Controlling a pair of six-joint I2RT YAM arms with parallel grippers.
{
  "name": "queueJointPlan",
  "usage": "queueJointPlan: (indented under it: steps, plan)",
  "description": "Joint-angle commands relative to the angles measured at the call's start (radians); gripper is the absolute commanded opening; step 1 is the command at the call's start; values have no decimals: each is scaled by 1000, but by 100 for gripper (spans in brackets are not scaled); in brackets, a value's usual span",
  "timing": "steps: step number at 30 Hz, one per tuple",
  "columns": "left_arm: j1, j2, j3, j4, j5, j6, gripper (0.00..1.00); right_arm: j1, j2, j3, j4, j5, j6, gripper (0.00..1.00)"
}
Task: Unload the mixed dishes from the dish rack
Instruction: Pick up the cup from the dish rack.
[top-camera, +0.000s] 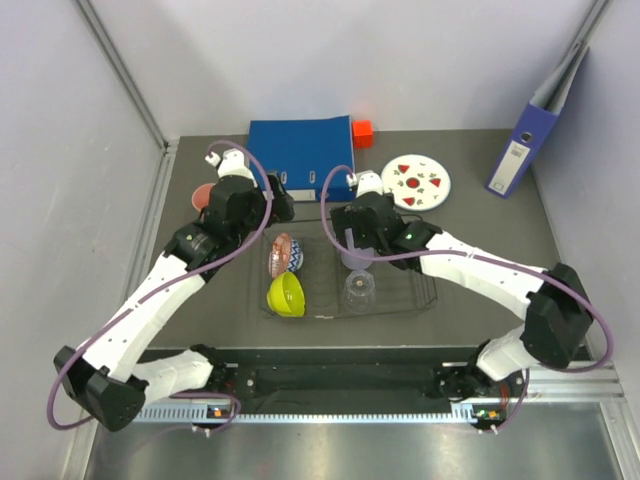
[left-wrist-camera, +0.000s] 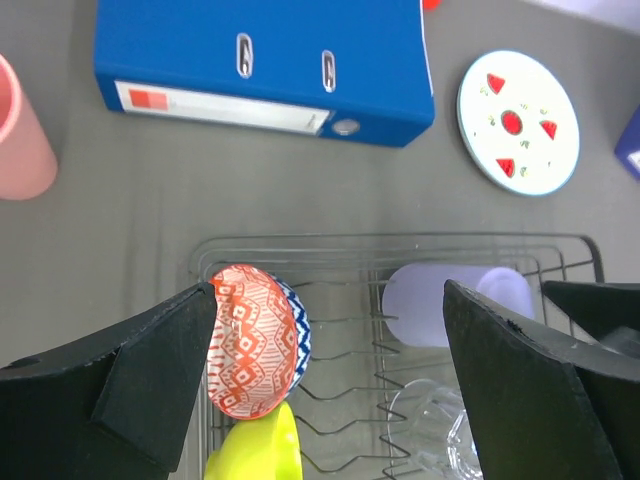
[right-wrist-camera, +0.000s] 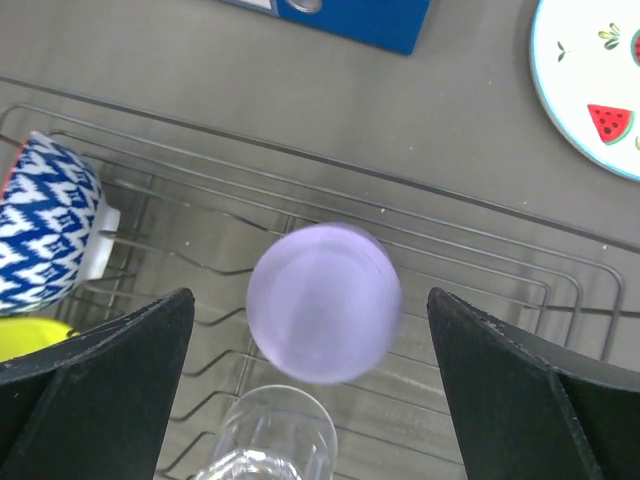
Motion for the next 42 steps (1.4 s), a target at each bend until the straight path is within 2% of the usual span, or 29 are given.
queueJointPlan:
  steps: [1,8,10,13,14,16,20,29,30,31,34,35,36,37,38,39,40,41,42]
  plan:
    - [-4,-64,-18,105,-37,5,99,17,59,69,19,6,-3,100]
    - [-2,-76,-44,109,-41,14,99,17,88,68,5,19,9,100]
    - [-4,-76,-48,117,-34,11,99,17,87,62,4,24,15,95]
    - [-4,-72,-55,123,-25,6,99,17,62,37,16,32,21,64]
    - [-4,-69,-58,124,-21,6,99,17,56,27,16,36,24,49]
    - [-2,-69,-58,131,-17,2,99,19,34,22,15,49,26,43]
    - [-4,-67,-58,134,-21,2,99,19,-8,34,-7,59,21,40]
    - [-2,-70,-35,131,-63,8,99,30,-363,74,85,111,-92,38]
    - [-2,-70,-35,138,-66,6,99,19,-384,69,91,99,-86,37]
    - [-2,-70,-38,144,-78,-12,99,-11,-407,62,102,84,-71,25]
    - [-2,-64,-19,141,-90,-55,99,-140,-508,-77,195,-57,35,0]
    - [-2,-63,-19,150,-75,-60,99,-185,-548,-111,223,-179,106,0]
    - [0,-66,-24,166,-25,-69,99,-288,-564,-145,252,-262,142,0]
    - [0,-79,-33,217,7,-72,99,-341,-575,-217,321,-348,221,0]
    - [7,-92,-44,247,52,-76,99,-390,-593,-254,393,-520,266,0]
    - [13,-101,-71,279,127,-105,99,-465,-601,-294,450,-593,317,0]
    - [21,-125,-90,361,179,-128,99,-493,-604,-378,626,-662,431,0]
    - [44,-138,-113,418,236,-148,99,-518,-598,-418,721,-791,496,0]
    - [58,-150,-171,496,299,-199,99,-550,-589,-456,845,-837,564,0]
